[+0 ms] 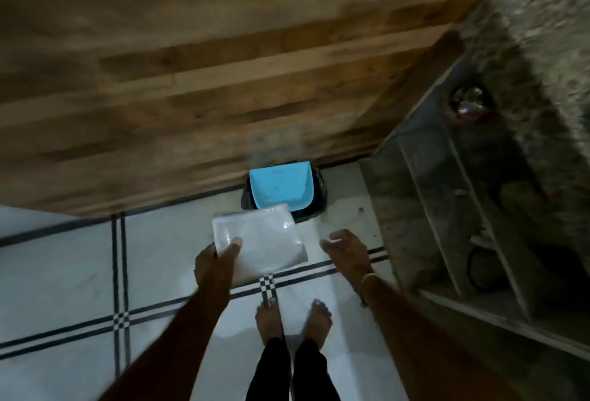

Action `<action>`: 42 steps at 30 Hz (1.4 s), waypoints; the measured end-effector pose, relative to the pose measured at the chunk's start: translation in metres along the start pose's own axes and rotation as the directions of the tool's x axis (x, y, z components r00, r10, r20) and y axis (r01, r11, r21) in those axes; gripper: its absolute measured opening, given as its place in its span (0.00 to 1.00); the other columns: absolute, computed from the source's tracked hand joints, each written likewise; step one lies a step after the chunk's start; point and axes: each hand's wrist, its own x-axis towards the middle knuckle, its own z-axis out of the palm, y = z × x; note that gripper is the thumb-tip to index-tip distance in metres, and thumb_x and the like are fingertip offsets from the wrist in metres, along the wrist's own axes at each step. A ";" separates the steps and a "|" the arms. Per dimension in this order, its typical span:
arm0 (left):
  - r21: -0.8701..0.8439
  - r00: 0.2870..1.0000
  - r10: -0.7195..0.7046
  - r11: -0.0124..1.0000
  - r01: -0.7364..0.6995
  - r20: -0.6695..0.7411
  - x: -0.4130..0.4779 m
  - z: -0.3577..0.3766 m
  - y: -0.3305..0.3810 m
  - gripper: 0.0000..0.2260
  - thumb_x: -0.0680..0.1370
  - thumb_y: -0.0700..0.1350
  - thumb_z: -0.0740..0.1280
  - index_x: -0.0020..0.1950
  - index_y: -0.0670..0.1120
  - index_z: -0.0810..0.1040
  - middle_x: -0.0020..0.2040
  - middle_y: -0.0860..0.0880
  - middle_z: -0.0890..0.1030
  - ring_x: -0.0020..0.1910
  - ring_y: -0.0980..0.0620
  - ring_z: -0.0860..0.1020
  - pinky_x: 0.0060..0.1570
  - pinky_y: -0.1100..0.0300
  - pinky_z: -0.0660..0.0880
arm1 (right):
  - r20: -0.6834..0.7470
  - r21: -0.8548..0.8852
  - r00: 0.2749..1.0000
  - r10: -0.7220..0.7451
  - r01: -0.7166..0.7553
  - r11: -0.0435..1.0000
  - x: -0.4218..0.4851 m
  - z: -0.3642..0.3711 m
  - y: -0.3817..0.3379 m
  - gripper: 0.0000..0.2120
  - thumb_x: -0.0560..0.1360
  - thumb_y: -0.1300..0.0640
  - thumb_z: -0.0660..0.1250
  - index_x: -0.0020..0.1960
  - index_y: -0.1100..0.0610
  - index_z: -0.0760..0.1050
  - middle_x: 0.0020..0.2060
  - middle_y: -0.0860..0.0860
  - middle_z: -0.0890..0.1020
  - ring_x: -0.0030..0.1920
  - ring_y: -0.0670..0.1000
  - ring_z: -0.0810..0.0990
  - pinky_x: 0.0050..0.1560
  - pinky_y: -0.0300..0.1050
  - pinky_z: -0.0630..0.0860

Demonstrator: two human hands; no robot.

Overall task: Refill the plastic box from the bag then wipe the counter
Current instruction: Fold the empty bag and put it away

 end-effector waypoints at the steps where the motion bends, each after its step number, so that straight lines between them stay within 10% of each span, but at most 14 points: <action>1: -0.003 1.000 -0.005 1.000 0.005 -0.024 0.023 0.005 -0.010 0.17 0.76 0.50 0.75 0.57 0.38 0.82 0.47 0.42 0.84 0.45 0.43 0.82 0.46 0.50 0.82 | 0.029 0.026 0.999 0.034 -0.035 0.999 0.026 0.015 0.003 0.19 0.78 0.48 0.74 0.63 0.56 0.76 0.48 0.49 0.80 0.49 0.50 0.80 0.48 0.41 0.77; 8: -0.061 0.988 0.012 0.998 -0.022 -0.155 0.164 0.036 -0.073 0.19 0.76 0.48 0.76 0.61 0.37 0.82 0.50 0.42 0.83 0.51 0.40 0.82 0.48 0.54 0.77 | 0.218 0.121 0.951 0.220 -0.251 0.960 0.179 0.134 0.040 0.44 0.74 0.41 0.76 0.79 0.62 0.63 0.76 0.59 0.71 0.73 0.59 0.73 0.73 0.50 0.70; 17: -0.147 0.987 -0.025 0.989 0.001 -0.159 0.239 0.058 -0.103 0.18 0.78 0.45 0.73 0.63 0.35 0.79 0.52 0.42 0.81 0.49 0.46 0.79 0.38 0.63 0.76 | 0.131 0.418 0.977 0.170 -0.210 0.884 0.268 0.232 0.074 0.06 0.78 0.58 0.73 0.47 0.56 0.76 0.42 0.56 0.80 0.34 0.49 0.78 0.35 0.40 0.77; 23: -0.248 0.979 -0.103 0.967 0.057 -0.175 0.229 0.069 -0.090 0.14 0.77 0.46 0.74 0.58 0.40 0.80 0.50 0.45 0.82 0.53 0.42 0.81 0.50 0.53 0.78 | -0.128 0.064 0.992 -0.004 0.013 0.998 0.187 0.175 0.115 0.13 0.79 0.45 0.69 0.49 0.55 0.74 0.38 0.49 0.78 0.41 0.56 0.80 0.42 0.50 0.75; 30: -0.257 0.985 -0.087 0.965 0.047 -0.146 0.234 0.116 -0.065 0.15 0.78 0.46 0.73 0.61 0.39 0.80 0.53 0.44 0.82 0.51 0.44 0.81 0.53 0.49 0.80 | -0.385 0.222 0.920 0.070 0.019 0.975 0.127 0.109 0.148 0.11 0.80 0.44 0.68 0.50 0.51 0.79 0.37 0.50 0.83 0.41 0.53 0.83 0.43 0.54 0.81; 42: 0.257 0.995 -0.075 0.965 0.055 0.066 0.278 0.182 -0.085 0.24 0.74 0.46 0.76 0.68 0.46 0.76 0.62 0.44 0.81 0.58 0.43 0.81 0.61 0.51 0.78 | -0.329 0.288 0.933 0.148 -0.050 0.956 0.145 0.104 0.200 0.15 0.79 0.41 0.69 0.45 0.52 0.78 0.38 0.52 0.83 0.42 0.56 0.83 0.47 0.61 0.84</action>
